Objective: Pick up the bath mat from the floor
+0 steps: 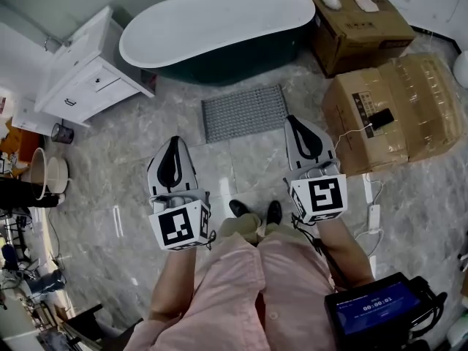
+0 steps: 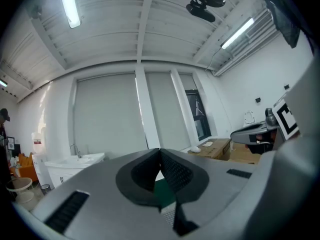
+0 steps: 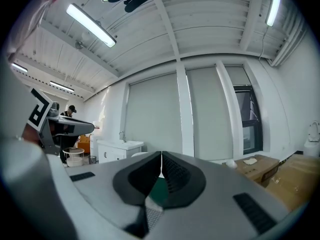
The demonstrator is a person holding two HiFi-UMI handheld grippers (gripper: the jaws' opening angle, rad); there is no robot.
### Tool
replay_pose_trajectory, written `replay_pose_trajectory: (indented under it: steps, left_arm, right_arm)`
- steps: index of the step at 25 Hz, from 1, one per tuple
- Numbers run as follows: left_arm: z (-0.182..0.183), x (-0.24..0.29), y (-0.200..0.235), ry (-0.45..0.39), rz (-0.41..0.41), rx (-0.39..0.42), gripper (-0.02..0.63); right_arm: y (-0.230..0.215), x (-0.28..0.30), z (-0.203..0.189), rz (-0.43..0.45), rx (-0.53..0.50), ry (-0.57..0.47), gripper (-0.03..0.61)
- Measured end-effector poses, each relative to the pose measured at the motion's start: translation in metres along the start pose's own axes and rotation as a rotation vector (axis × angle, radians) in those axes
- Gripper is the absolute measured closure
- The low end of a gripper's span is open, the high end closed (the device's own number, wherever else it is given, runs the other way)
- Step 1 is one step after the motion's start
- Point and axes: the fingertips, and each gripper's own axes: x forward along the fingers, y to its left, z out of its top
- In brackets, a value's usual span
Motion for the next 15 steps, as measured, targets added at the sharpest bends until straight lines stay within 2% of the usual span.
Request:
replay_pose_trajectory:
  steps: [9, 15]
  left_arm:
    - [-0.023, 0.011, 0.015, 0.037, 0.024, -0.032, 0.589]
    - [-0.041, 0.044, 0.033, 0.044, 0.008, -0.063, 0.589]
  right_arm:
    - [-0.002, 0.025, -0.008, 0.000, -0.015, 0.025, 0.560]
    - [-0.002, 0.061, -0.011, -0.020, -0.036, 0.039, 0.560]
